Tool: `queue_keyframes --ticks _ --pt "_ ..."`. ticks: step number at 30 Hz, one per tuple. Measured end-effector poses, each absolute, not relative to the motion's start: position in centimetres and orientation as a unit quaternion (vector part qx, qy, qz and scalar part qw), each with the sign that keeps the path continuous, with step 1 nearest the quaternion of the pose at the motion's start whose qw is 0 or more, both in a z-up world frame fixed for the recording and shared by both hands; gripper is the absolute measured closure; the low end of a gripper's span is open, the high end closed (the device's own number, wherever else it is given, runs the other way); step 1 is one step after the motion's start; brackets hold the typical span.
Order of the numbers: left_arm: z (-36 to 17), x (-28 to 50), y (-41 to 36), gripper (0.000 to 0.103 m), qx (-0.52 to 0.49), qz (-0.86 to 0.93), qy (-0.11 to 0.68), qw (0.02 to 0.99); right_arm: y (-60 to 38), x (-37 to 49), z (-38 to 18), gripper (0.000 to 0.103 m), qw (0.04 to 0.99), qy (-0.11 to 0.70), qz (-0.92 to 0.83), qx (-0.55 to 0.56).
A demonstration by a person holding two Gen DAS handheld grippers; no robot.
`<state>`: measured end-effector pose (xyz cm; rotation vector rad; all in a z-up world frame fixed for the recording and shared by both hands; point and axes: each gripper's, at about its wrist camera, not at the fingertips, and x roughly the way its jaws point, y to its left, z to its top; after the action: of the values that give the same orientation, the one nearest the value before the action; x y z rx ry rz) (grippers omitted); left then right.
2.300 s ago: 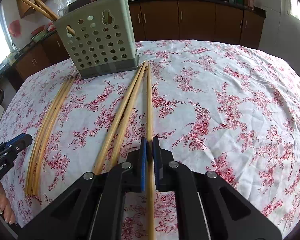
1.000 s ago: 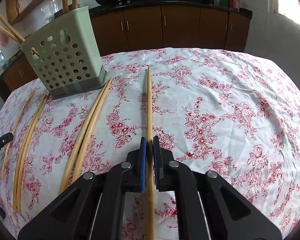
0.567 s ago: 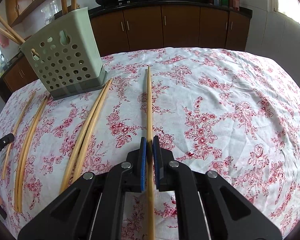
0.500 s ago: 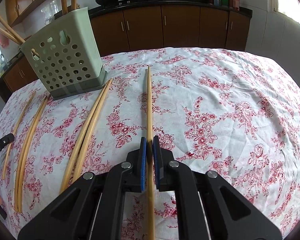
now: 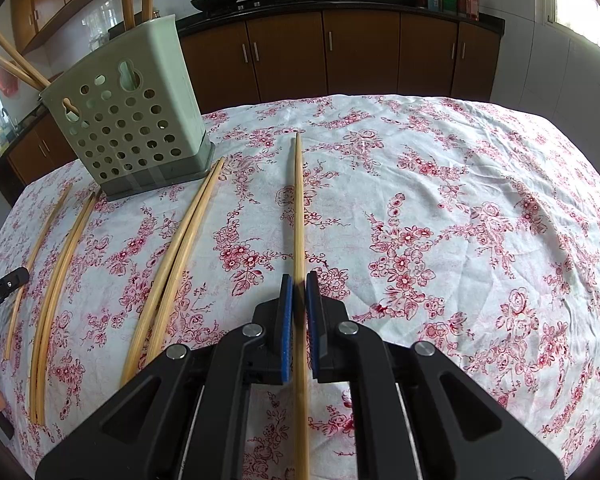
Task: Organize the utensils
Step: 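Hold the grasped chopsticks in both tools above the cloth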
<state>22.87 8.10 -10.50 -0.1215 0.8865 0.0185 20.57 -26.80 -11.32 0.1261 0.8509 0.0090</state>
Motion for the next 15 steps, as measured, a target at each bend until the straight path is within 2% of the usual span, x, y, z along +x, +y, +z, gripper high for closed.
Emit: queue_keyframes --ticks 15 --pt "-10.5 22.88 8.09 0.091 -0.059 0.009 0.428 0.902 -26.58 20.75 -11.35 0.095 0.909 0.413 0.005 0.063"
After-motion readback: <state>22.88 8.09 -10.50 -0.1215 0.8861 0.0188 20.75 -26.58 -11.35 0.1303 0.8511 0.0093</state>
